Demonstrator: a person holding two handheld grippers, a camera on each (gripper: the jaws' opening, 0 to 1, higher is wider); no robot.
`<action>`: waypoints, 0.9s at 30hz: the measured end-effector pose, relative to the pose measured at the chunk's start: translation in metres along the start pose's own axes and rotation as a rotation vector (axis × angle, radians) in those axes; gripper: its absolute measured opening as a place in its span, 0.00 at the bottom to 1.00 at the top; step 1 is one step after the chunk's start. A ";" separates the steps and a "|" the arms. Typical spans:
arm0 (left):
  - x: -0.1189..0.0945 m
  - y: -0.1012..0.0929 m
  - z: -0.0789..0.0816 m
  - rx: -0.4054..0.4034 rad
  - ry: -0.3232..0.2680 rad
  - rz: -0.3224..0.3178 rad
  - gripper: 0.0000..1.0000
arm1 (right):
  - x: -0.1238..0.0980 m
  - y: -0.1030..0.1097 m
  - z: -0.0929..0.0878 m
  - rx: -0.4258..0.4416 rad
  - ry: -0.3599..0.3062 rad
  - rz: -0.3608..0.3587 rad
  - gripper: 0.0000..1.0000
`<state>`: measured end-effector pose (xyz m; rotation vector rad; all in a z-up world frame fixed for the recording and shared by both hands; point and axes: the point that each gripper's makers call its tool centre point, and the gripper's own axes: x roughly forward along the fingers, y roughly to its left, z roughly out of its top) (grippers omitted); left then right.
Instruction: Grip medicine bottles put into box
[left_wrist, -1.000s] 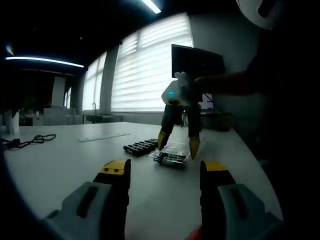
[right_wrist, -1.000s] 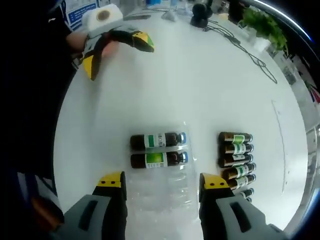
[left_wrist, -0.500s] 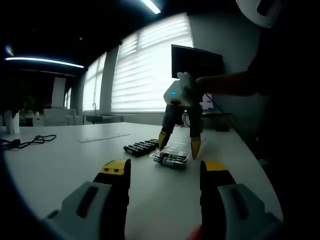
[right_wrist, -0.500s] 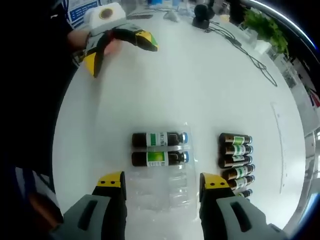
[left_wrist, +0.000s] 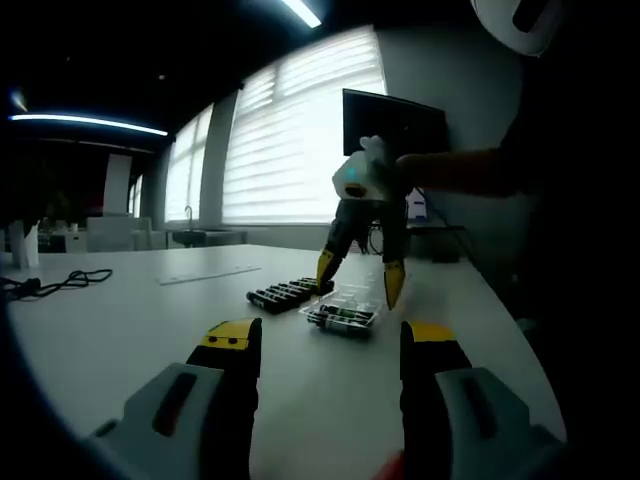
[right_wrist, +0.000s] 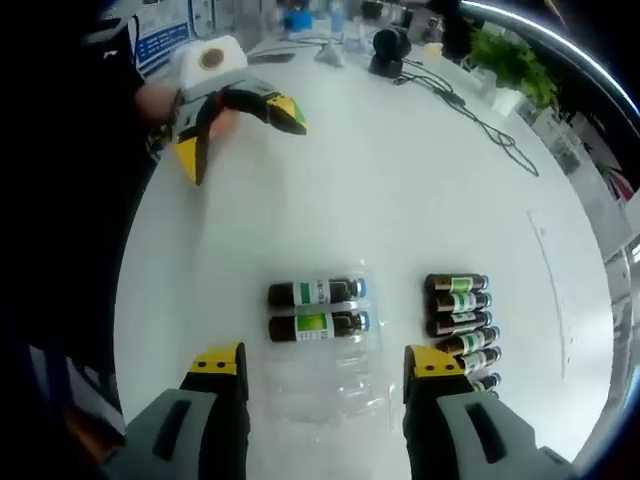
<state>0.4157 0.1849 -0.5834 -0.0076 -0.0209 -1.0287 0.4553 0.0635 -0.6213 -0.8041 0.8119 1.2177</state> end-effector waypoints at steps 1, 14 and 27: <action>0.000 0.000 0.000 0.000 0.000 0.001 0.49 | -0.001 -0.002 0.002 0.023 -0.026 -0.008 0.57; -0.001 0.003 -0.002 -0.002 0.002 0.005 0.49 | -0.001 -0.008 -0.002 0.214 -0.225 -0.145 0.50; -0.001 0.004 -0.004 -0.004 0.010 0.005 0.49 | -0.032 -0.034 -0.006 0.553 -0.509 -0.472 0.43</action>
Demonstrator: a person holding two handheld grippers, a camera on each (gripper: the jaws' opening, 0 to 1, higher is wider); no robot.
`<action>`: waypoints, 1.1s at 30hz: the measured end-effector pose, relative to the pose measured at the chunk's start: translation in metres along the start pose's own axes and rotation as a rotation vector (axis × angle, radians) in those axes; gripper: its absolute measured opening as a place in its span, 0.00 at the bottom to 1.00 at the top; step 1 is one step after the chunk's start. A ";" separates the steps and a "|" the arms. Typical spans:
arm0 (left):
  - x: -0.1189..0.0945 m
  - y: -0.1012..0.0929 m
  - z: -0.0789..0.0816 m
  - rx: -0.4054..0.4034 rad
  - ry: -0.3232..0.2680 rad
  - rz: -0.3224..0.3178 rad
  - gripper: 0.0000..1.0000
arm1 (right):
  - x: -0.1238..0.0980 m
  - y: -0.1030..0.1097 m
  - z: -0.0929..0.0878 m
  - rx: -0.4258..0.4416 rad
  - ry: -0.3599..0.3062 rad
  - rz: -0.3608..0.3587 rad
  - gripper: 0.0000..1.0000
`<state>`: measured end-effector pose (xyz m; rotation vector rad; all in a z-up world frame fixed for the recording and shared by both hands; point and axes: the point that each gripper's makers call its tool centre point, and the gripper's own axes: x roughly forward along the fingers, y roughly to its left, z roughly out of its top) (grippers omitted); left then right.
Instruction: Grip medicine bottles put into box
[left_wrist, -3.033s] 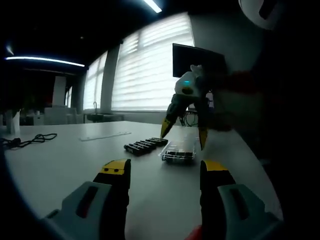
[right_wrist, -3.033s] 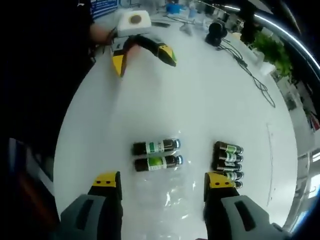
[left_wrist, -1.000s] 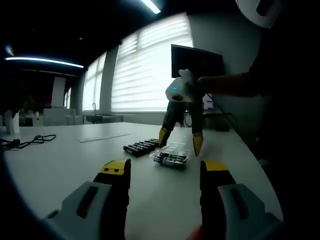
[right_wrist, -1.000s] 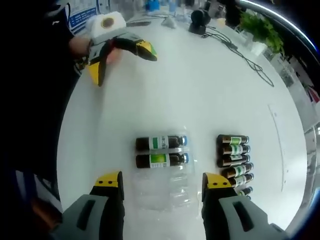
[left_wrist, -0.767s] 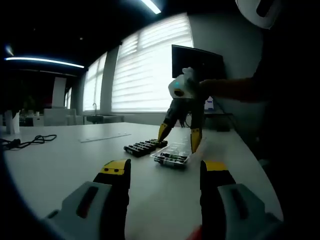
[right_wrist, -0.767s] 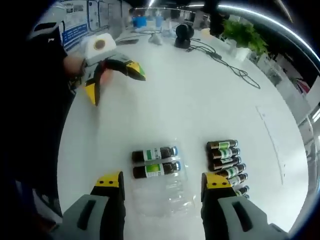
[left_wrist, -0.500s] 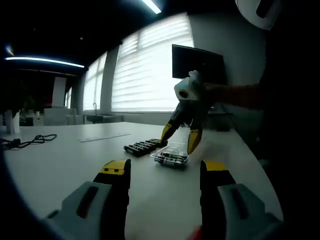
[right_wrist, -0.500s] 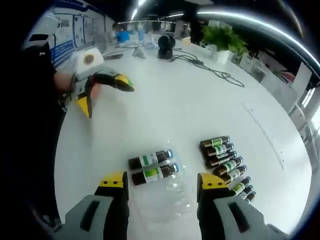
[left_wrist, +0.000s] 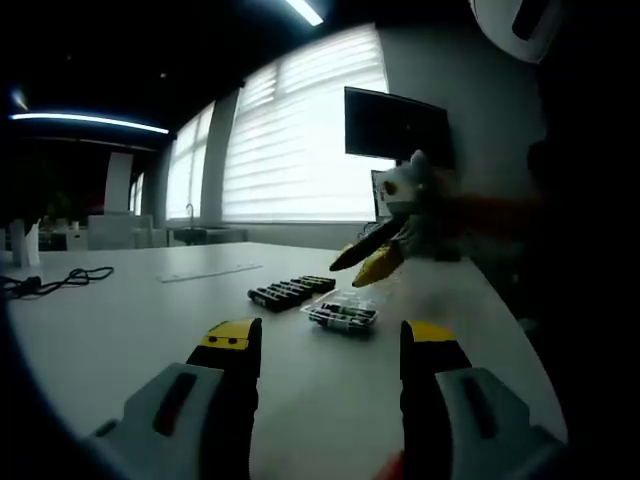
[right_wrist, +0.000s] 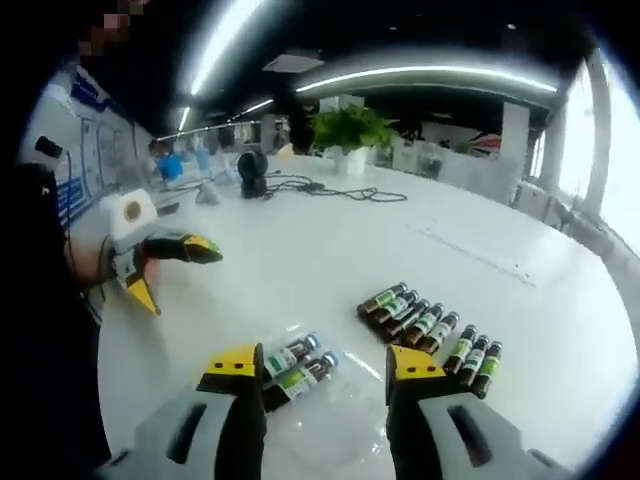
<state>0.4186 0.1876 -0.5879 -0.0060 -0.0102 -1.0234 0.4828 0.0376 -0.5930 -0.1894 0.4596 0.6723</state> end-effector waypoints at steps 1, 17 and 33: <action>0.000 0.000 0.000 0.000 0.000 0.000 0.49 | -0.001 -0.007 0.000 0.053 -0.012 -0.050 0.42; 0.003 -0.001 0.001 0.005 0.008 0.009 0.49 | -0.036 -0.043 0.017 0.238 -0.224 -0.316 0.36; 0.003 -0.001 0.000 0.005 0.005 0.006 0.49 | -0.046 -0.091 0.003 0.387 -0.090 -0.400 0.30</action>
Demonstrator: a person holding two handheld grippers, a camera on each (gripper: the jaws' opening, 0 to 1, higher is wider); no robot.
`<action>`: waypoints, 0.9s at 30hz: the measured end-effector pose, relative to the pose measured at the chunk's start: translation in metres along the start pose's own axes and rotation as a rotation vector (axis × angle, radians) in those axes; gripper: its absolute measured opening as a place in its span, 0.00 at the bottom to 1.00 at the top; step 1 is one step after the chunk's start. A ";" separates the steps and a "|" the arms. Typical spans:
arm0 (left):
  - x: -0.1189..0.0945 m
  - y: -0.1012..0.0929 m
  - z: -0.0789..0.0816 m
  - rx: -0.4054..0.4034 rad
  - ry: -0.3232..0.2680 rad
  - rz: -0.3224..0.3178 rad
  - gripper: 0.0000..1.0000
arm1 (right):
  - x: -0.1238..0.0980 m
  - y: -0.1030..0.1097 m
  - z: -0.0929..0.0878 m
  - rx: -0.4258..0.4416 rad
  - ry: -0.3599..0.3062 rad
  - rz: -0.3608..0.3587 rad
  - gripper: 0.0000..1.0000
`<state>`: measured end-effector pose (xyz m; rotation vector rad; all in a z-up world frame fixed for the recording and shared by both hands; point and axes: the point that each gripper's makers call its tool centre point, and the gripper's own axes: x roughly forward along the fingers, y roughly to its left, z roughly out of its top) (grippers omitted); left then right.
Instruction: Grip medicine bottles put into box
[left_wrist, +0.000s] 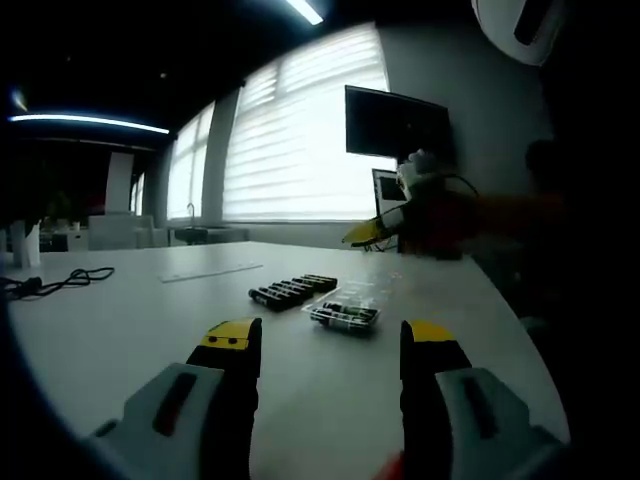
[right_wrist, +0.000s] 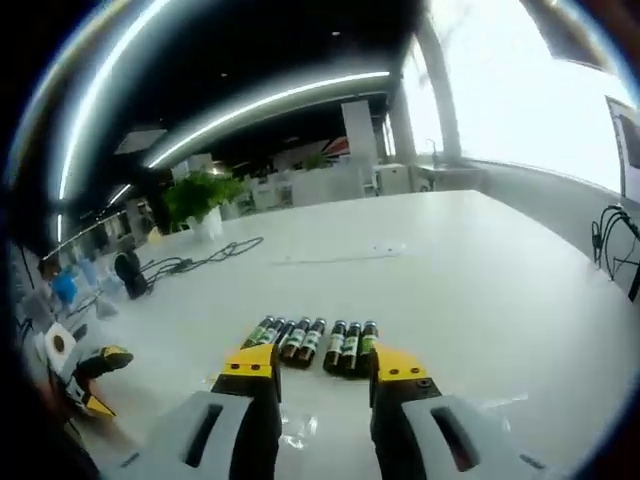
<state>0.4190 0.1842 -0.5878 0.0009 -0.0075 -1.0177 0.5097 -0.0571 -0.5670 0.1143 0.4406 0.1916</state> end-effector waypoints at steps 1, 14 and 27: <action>0.000 0.000 0.000 0.000 0.000 0.000 0.49 | 0.002 -0.002 0.000 -0.003 0.012 -0.004 0.29; 0.001 0.001 0.003 -0.002 -0.001 0.013 0.49 | 0.039 -0.013 -0.007 0.000 0.188 0.000 0.24; 0.000 0.002 0.005 -0.006 -0.014 0.011 0.48 | 0.070 -0.028 -0.023 -0.038 0.399 0.012 0.21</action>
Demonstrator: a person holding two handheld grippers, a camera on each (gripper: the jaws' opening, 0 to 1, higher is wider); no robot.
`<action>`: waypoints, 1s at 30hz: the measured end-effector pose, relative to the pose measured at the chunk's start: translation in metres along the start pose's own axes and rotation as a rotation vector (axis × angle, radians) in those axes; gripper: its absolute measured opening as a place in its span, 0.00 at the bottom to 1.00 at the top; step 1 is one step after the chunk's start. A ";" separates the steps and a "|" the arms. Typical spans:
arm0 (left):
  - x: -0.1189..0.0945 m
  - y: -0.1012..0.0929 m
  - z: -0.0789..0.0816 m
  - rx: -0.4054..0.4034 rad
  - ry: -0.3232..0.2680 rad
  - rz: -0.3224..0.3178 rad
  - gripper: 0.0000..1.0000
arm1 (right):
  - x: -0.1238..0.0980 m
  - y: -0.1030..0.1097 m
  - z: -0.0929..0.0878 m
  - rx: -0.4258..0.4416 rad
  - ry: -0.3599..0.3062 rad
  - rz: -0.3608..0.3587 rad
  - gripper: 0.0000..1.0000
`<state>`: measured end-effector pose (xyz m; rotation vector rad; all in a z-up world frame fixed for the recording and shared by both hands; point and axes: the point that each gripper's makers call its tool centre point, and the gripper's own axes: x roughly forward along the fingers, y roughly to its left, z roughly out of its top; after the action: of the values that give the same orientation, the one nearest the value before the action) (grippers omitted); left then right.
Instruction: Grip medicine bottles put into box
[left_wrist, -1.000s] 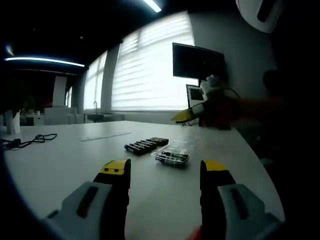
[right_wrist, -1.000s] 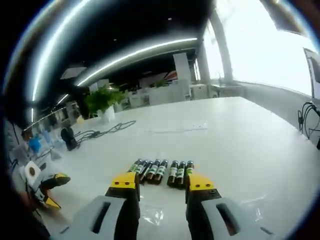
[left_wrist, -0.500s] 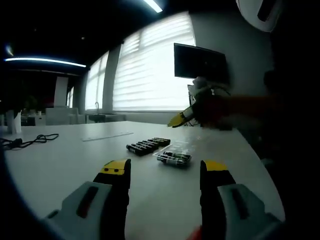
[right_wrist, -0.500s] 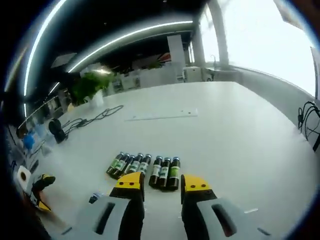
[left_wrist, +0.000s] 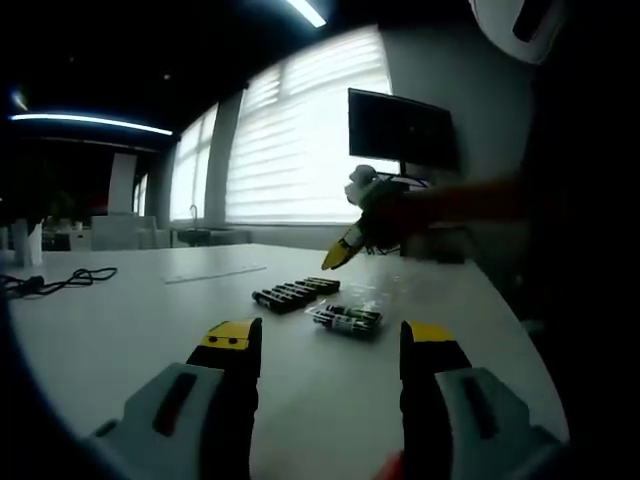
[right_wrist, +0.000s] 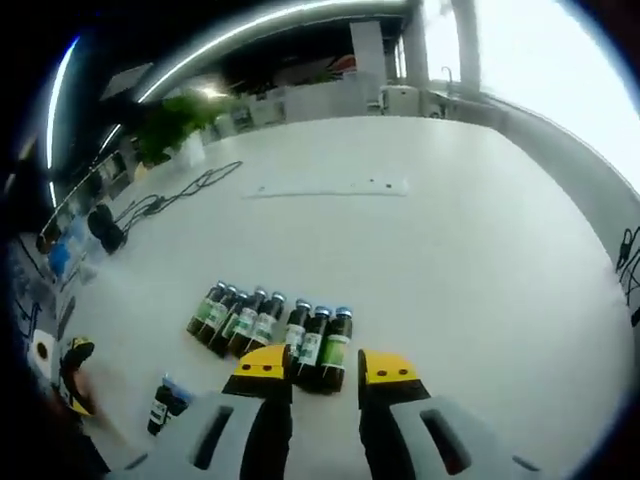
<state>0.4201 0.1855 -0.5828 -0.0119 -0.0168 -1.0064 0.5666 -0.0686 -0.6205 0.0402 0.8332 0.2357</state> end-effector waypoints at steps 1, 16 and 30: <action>0.000 0.000 0.000 -0.001 -0.001 0.000 0.48 | 0.002 -0.004 -0.001 -0.006 0.012 -0.009 0.21; -0.002 0.001 0.002 -0.013 -0.015 -0.004 0.48 | 0.023 -0.015 -0.007 0.075 0.172 0.029 0.16; -0.002 0.002 0.003 -0.015 -0.022 0.001 0.48 | 0.028 -0.012 -0.014 0.036 0.199 -0.002 0.13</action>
<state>0.4211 0.1884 -0.5801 -0.0371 -0.0294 -1.0056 0.5768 -0.0750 -0.6521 0.0501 1.0353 0.2252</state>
